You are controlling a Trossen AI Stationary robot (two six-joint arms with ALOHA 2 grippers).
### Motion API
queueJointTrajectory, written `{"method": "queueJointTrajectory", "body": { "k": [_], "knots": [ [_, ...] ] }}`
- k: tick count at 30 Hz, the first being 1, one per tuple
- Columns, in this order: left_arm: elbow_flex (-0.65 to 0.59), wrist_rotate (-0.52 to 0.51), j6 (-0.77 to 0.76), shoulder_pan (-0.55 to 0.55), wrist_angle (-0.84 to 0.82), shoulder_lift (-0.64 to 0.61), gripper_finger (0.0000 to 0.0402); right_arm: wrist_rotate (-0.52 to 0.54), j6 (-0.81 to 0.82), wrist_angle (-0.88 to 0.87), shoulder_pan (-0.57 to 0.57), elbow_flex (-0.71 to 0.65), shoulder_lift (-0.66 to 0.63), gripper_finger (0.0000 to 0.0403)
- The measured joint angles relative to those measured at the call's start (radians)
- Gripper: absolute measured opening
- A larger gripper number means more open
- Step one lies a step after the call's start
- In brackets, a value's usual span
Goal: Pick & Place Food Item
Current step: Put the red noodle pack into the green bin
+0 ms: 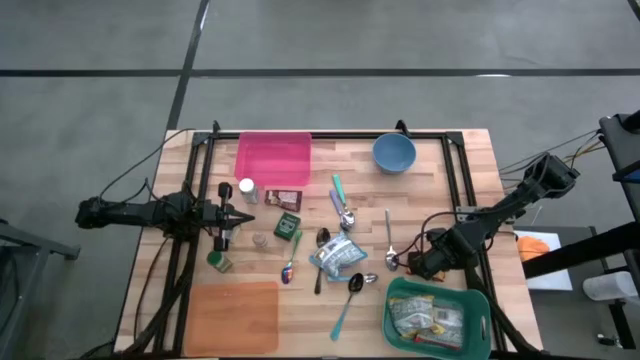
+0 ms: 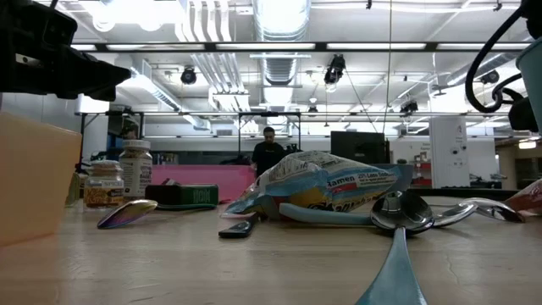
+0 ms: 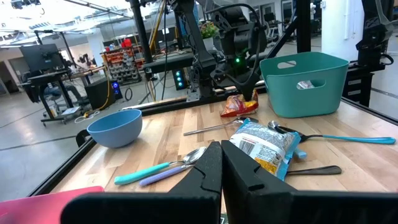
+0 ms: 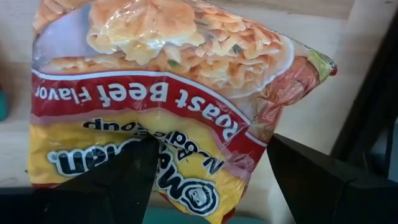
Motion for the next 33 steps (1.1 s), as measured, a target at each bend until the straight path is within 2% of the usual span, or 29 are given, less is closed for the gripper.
{"method": "queueJointTrajectory", "body": {
  "k": [14,24,33],
  "knots": [
    [0.000,0.000,0.000,0.000,0.000,0.000,0.0000,0.000,-0.008,0.005,0.000,-0.002,0.000,0.0287],
    [0.000,0.000,0.000,0.000,0.000,0.000,0.0000,0.000,-0.024,0.012,0.000,-0.002,0.000,0.0170],
    [0.000,0.000,0.000,0.000,0.000,0.000,0.0000,0.000,-0.034,0.013,0.000,-0.002,0.000,0.0086]
  ]
}}
